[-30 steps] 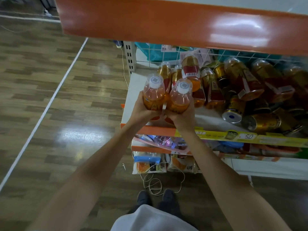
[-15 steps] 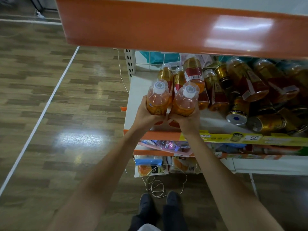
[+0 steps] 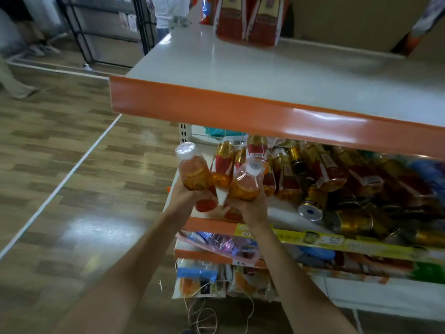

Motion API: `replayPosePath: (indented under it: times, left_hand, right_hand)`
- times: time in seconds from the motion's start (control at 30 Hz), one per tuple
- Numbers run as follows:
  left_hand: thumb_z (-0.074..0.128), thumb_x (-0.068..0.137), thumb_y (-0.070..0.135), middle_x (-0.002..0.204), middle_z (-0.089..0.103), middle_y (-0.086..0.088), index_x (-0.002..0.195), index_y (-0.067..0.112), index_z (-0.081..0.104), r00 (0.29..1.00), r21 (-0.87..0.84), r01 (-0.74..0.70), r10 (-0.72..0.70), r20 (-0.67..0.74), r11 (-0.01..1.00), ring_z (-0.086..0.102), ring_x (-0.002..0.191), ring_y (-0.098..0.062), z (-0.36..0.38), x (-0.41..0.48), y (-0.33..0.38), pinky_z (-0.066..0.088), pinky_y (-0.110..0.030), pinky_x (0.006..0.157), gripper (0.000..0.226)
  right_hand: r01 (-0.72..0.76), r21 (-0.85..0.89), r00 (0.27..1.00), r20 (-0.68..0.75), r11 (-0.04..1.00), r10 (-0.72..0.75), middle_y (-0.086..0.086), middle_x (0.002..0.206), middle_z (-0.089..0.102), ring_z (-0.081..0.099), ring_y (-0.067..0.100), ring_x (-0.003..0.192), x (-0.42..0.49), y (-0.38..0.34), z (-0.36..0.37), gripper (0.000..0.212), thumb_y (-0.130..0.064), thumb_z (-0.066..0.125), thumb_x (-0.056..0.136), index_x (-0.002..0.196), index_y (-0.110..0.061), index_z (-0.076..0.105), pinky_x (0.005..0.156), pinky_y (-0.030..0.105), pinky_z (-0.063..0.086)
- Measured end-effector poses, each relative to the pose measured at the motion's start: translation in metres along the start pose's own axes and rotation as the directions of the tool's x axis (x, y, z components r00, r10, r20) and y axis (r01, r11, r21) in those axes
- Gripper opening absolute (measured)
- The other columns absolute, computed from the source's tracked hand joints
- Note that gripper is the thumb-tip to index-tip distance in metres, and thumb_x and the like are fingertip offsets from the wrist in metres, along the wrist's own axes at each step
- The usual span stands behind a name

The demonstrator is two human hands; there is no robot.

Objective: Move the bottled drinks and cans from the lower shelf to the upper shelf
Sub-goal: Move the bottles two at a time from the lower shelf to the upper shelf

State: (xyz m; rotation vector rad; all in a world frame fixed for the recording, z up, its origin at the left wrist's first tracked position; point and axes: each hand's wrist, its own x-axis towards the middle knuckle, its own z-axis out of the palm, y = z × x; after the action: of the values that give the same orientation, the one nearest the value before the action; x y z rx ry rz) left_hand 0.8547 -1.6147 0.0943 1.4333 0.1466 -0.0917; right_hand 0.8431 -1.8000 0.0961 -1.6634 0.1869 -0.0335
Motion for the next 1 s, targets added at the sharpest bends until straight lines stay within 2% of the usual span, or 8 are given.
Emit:
replayPosePath:
  times: [0.17, 0.23, 0.37, 0.47, 0.6, 0.77, 0.9, 1.0]
  left_hand:
    - [0.078, 0.053, -0.007, 0.096, 0.067, -0.033, 0.099, -0.014, 0.059, 1.000, 0.034, -0.027, 0.026, 0.010, 0.999, 0.066, 0.086, -0.047, -0.008, -0.038, 0.017, 0.057, -0.053, 0.079, 0.050]
    - [0.082, 0.051, -0.001, 0.099, 0.065, -0.035, 0.104, -0.014, 0.056, 0.999, 0.057, -0.028, 0.026, 0.025, 0.998, 0.064, 0.090, -0.050, -0.008, -0.059, 0.022, 0.056, -0.055, 0.080, 0.060]
    - [0.076, 0.062, -0.015, 0.095, 0.072, -0.018, 0.113, -0.003, 0.056, 0.995, 0.101, -0.090, 0.086, 0.049, 0.991, 0.071, 0.087, -0.032, -0.003, -0.106, 0.035, 0.058, -0.035, 0.072, 0.056]
    - [0.075, 0.062, -0.015, 0.095, 0.073, -0.017, 0.117, -0.005, 0.054, 0.991, 0.093, -0.123, 0.118, 0.057, 0.988, 0.072, 0.086, -0.030, 0.000, -0.128, 0.048, 0.057, -0.034, 0.072, 0.059]
    - [0.069, 0.061, -0.027, 0.082, 0.074, -0.002, 0.118, 0.000, 0.052, 0.987, 0.076, -0.159, 0.157, 0.027, 0.984, 0.072, 0.074, -0.015, 0.000, -0.142, 0.073, 0.055, -0.024, 0.062, 0.065]
    - [0.077, 0.051, -0.011, 0.093, 0.074, -0.014, 0.116, 0.001, 0.056, 0.977, 0.082, -0.195, 0.186, 0.108, 0.977, 0.072, 0.084, -0.029, -0.013, -0.168, 0.099, 0.056, -0.034, 0.071, 0.069]
    - [0.075, 0.055, -0.013, 0.100, 0.071, -0.015, 0.123, 0.008, 0.051, 0.933, 0.029, -0.314, 0.303, 0.194, 0.949, 0.071, 0.090, -0.031, -0.014, -0.186, 0.128, 0.057, -0.039, 0.073, 0.076]
    - [0.075, 0.063, -0.011, 0.109, 0.068, -0.013, 0.132, 0.017, 0.041, 0.882, 0.014, -0.406, 0.387, 0.270, 0.914, 0.069, 0.099, -0.031, -0.013, -0.195, 0.154, 0.058, -0.037, 0.077, 0.082]
  right_hand:
    - [0.039, -0.019, 0.992, 0.118, 0.999, -0.036, 0.000, 0.100, 0.070, 0.067, 0.002, 0.081, -0.027, -0.008, -0.016, 0.072, 0.010, 0.085, 0.059, 0.119, -0.014, 0.054, 0.067, 0.012, 0.052]
    - [0.064, -0.015, 0.987, 0.152, 0.998, -0.061, 0.005, 0.105, 0.070, 0.068, 0.003, 0.084, -0.043, -0.010, -0.020, 0.072, 0.006, 0.087, 0.060, 0.122, -0.011, 0.054, 0.068, 0.013, 0.052]
    - [0.145, 0.017, 0.962, 0.232, 0.989, -0.145, 0.006, 0.117, 0.070, 0.070, 0.019, 0.104, -0.068, -0.015, -0.026, 0.086, -0.020, 0.090, 0.057, 0.133, -0.014, 0.050, 0.086, 0.033, 0.058]
    - [0.189, -0.027, 0.954, 0.242, 0.982, -0.177, 0.000, 0.111, 0.071, 0.070, 0.012, 0.097, -0.086, -0.033, -0.021, 0.089, -0.030, 0.089, 0.050, 0.130, -0.017, 0.052, 0.082, 0.029, 0.057]
    - [0.226, 0.033, 0.951, 0.210, 0.974, -0.228, 0.005, 0.096, 0.074, 0.073, 0.014, 0.084, -0.106, -0.062, -0.011, 0.073, -0.015, 0.085, 0.051, 0.119, -0.006, 0.058, 0.070, 0.021, 0.055]
    - [0.303, 0.042, 0.929, 0.210, 0.952, -0.305, 0.010, 0.087, 0.074, 0.073, 0.025, 0.079, -0.130, -0.096, -0.012, 0.050, 0.002, 0.084, 0.059, 0.105, -0.008, 0.066, 0.069, 0.038, 0.061]
    - [0.359, 0.044, 0.913, 0.189, 0.932, -0.361, 0.009, 0.092, 0.074, 0.073, 0.025, 0.083, -0.146, -0.131, -0.012, 0.056, -0.011, 0.084, 0.056, 0.108, -0.006, 0.063, 0.075, 0.043, 0.062]
    - [0.384, 0.065, 0.905, 0.174, 0.921, -0.389, 0.011, 0.092, 0.075, 0.073, 0.029, 0.083, -0.155, -0.159, -0.015, 0.051, -0.008, 0.083, 0.057, 0.105, -0.004, 0.065, 0.076, 0.047, 0.061]
